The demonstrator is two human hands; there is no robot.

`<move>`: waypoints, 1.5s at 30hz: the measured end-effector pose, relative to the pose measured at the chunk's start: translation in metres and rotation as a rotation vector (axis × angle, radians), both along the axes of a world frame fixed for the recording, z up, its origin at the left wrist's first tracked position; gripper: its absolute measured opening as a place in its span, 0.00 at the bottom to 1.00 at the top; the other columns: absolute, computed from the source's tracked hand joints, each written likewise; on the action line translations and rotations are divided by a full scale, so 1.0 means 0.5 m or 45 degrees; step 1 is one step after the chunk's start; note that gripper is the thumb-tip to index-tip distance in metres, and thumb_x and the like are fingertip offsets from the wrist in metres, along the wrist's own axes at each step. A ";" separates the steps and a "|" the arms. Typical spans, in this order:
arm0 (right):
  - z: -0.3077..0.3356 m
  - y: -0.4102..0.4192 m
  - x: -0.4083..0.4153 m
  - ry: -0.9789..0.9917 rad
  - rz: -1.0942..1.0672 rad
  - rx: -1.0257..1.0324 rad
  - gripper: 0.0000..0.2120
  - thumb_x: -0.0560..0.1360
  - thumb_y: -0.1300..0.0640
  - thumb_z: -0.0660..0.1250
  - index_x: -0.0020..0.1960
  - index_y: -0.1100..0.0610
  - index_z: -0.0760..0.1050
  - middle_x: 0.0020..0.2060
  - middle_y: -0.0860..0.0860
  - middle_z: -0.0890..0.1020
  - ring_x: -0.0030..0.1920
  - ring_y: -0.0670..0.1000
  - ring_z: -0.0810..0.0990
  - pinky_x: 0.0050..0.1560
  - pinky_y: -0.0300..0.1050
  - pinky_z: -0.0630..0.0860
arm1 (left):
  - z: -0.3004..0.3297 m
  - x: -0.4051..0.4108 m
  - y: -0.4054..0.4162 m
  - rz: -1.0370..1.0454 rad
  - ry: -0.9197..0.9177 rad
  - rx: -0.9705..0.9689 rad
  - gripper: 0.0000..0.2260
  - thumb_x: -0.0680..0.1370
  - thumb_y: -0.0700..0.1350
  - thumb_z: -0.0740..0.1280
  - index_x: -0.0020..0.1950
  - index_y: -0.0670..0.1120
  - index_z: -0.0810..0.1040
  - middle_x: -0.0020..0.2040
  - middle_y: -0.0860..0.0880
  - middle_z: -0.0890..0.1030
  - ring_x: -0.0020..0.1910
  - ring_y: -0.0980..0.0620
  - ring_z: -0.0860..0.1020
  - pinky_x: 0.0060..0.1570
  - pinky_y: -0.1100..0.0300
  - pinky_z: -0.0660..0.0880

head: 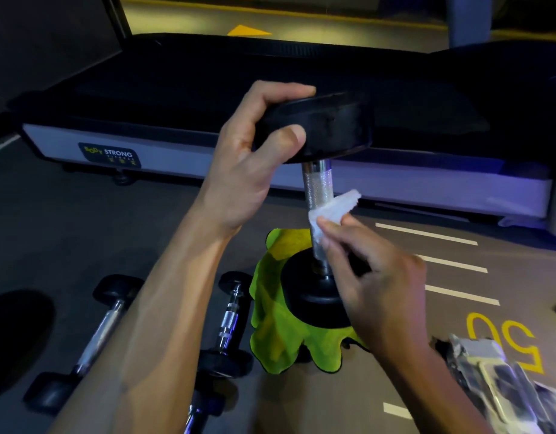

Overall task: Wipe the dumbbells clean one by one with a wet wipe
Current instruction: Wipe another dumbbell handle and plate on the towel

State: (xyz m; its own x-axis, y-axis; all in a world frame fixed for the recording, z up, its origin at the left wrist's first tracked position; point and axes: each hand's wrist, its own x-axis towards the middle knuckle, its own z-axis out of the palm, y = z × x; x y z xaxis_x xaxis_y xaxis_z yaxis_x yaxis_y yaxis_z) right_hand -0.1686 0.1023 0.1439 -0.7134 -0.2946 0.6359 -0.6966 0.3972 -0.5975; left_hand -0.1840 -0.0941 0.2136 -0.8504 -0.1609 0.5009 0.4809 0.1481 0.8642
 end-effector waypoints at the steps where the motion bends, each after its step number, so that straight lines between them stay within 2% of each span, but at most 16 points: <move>1: 0.015 -0.010 -0.011 0.025 0.006 -0.016 0.12 0.80 0.60 0.73 0.63 0.53 0.84 0.63 0.38 0.79 0.62 0.25 0.74 0.60 0.23 0.70 | 0.001 0.000 0.000 0.003 -0.005 -0.006 0.14 0.78 0.47 0.66 0.64 0.51 0.77 0.58 0.47 0.78 0.57 0.49 0.77 0.58 0.51 0.76; 4: 0.053 -0.044 -0.037 0.002 -0.002 -0.160 0.15 0.79 0.64 0.73 0.65 0.55 0.84 0.58 0.40 0.83 0.58 0.37 0.82 0.59 0.30 0.76 | 0.004 -0.001 0.003 -0.013 -0.016 -0.043 0.14 0.78 0.47 0.66 0.64 0.50 0.76 0.59 0.45 0.77 0.58 0.47 0.77 0.58 0.50 0.77; 6: 0.045 -0.043 -0.030 -0.070 0.052 -0.169 0.18 0.79 0.64 0.74 0.67 0.54 0.82 0.60 0.35 0.80 0.56 0.37 0.82 0.59 0.33 0.78 | 0.004 0.002 0.002 0.001 -0.023 -0.057 0.15 0.78 0.47 0.66 0.65 0.51 0.76 0.60 0.46 0.77 0.58 0.48 0.77 0.58 0.51 0.77; 10: 0.005 -0.007 -0.007 -0.233 0.163 -0.004 0.32 0.78 0.61 0.75 0.76 0.39 0.71 0.64 0.25 0.75 0.59 0.35 0.81 0.60 0.35 0.79 | -0.001 0.011 0.002 0.054 0.001 -0.068 0.16 0.77 0.49 0.68 0.64 0.53 0.76 0.62 0.40 0.77 0.59 0.49 0.77 0.59 0.52 0.75; 12: 0.005 -0.003 -0.008 -0.213 0.149 0.019 0.35 0.78 0.62 0.76 0.76 0.37 0.69 0.63 0.24 0.74 0.60 0.33 0.80 0.61 0.32 0.77 | -0.002 0.016 0.008 0.094 0.005 -0.136 0.19 0.75 0.51 0.73 0.65 0.54 0.74 0.65 0.35 0.75 0.61 0.48 0.77 0.61 0.53 0.75; 14: 0.008 -0.006 -0.008 -0.201 0.155 -0.003 0.36 0.77 0.64 0.76 0.75 0.37 0.68 0.64 0.26 0.75 0.61 0.31 0.79 0.62 0.31 0.76 | -0.002 0.019 0.015 0.124 0.004 -0.171 0.24 0.73 0.53 0.79 0.65 0.55 0.73 0.66 0.36 0.74 0.62 0.48 0.78 0.62 0.53 0.77; 19: 0.011 -0.013 -0.010 -0.244 0.163 -0.101 0.36 0.77 0.66 0.75 0.73 0.36 0.69 0.61 0.22 0.75 0.63 0.29 0.77 0.63 0.30 0.75 | -0.001 0.024 0.026 0.279 0.105 -0.123 0.27 0.70 0.46 0.84 0.63 0.48 0.75 0.63 0.37 0.78 0.59 0.54 0.80 0.58 0.62 0.76; 21: 0.008 -0.014 -0.007 -0.218 0.139 -0.093 0.36 0.76 0.66 0.76 0.74 0.37 0.69 0.61 0.24 0.77 0.63 0.28 0.76 0.63 0.29 0.74 | -0.004 0.037 0.032 0.332 0.139 -0.113 0.27 0.69 0.45 0.84 0.62 0.48 0.76 0.62 0.38 0.79 0.58 0.56 0.80 0.58 0.64 0.75; 23: 0.005 -0.015 -0.004 -0.199 0.113 -0.116 0.36 0.76 0.67 0.76 0.73 0.38 0.70 0.61 0.29 0.80 0.61 0.29 0.78 0.66 0.33 0.76 | -0.003 0.049 0.038 0.365 0.163 -0.128 0.27 0.67 0.45 0.85 0.62 0.48 0.77 0.62 0.38 0.80 0.59 0.55 0.80 0.59 0.63 0.75; 27: 0.003 -0.021 -0.001 -0.234 0.162 -0.228 0.36 0.77 0.68 0.75 0.71 0.36 0.70 0.65 0.35 0.80 0.66 0.37 0.79 0.68 0.46 0.79 | 0.004 0.055 0.046 0.387 0.194 -0.131 0.28 0.65 0.46 0.86 0.60 0.50 0.79 0.63 0.40 0.81 0.60 0.52 0.81 0.59 0.61 0.76; 31: 0.004 -0.017 -0.012 -0.310 0.220 -0.245 0.35 0.78 0.66 0.75 0.73 0.35 0.69 0.67 0.35 0.80 0.68 0.38 0.78 0.67 0.48 0.79 | 0.006 0.045 0.046 0.386 0.174 -0.153 0.28 0.66 0.48 0.86 0.61 0.50 0.79 0.62 0.40 0.81 0.60 0.51 0.82 0.59 0.62 0.76; 34: 0.003 -0.003 -0.014 -0.488 0.210 -0.323 0.31 0.78 0.64 0.74 0.73 0.39 0.72 0.64 0.31 0.81 0.66 0.38 0.80 0.66 0.41 0.79 | 0.008 0.027 0.040 0.338 0.129 -0.178 0.28 0.67 0.50 0.85 0.62 0.53 0.78 0.62 0.41 0.81 0.59 0.51 0.81 0.59 0.58 0.77; 37: -0.007 0.028 -0.006 -0.537 0.108 -0.339 0.22 0.81 0.62 0.72 0.71 0.45 0.76 0.60 0.34 0.84 0.63 0.42 0.83 0.66 0.50 0.80 | 0.011 0.011 0.038 0.341 0.118 -0.197 0.27 0.67 0.52 0.84 0.62 0.54 0.77 0.61 0.41 0.80 0.59 0.51 0.81 0.60 0.51 0.80; 40: -0.014 0.059 -0.006 -0.539 -0.056 -0.148 0.18 0.83 0.50 0.65 0.72 0.40 0.76 0.54 0.40 0.85 0.56 0.48 0.84 0.58 0.55 0.81 | 0.007 0.004 0.036 0.358 0.111 -0.219 0.27 0.68 0.54 0.84 0.63 0.55 0.77 0.61 0.39 0.80 0.60 0.47 0.82 0.63 0.47 0.80; 42: -0.008 0.070 -0.015 -0.583 -0.080 -0.044 0.18 0.83 0.45 0.59 0.70 0.41 0.77 0.56 0.42 0.84 0.61 0.49 0.81 0.63 0.56 0.77 | 0.004 0.002 0.033 0.369 0.098 -0.226 0.27 0.68 0.54 0.84 0.63 0.55 0.76 0.61 0.39 0.80 0.60 0.45 0.82 0.63 0.44 0.79; 45: 0.005 0.069 -0.038 -0.562 0.017 0.017 0.15 0.84 0.47 0.58 0.57 0.45 0.83 0.54 0.43 0.80 0.59 0.49 0.78 0.60 0.48 0.75 | 0.004 0.000 0.030 0.369 0.098 -0.236 0.27 0.69 0.54 0.83 0.63 0.56 0.76 0.62 0.38 0.80 0.60 0.44 0.82 0.63 0.41 0.79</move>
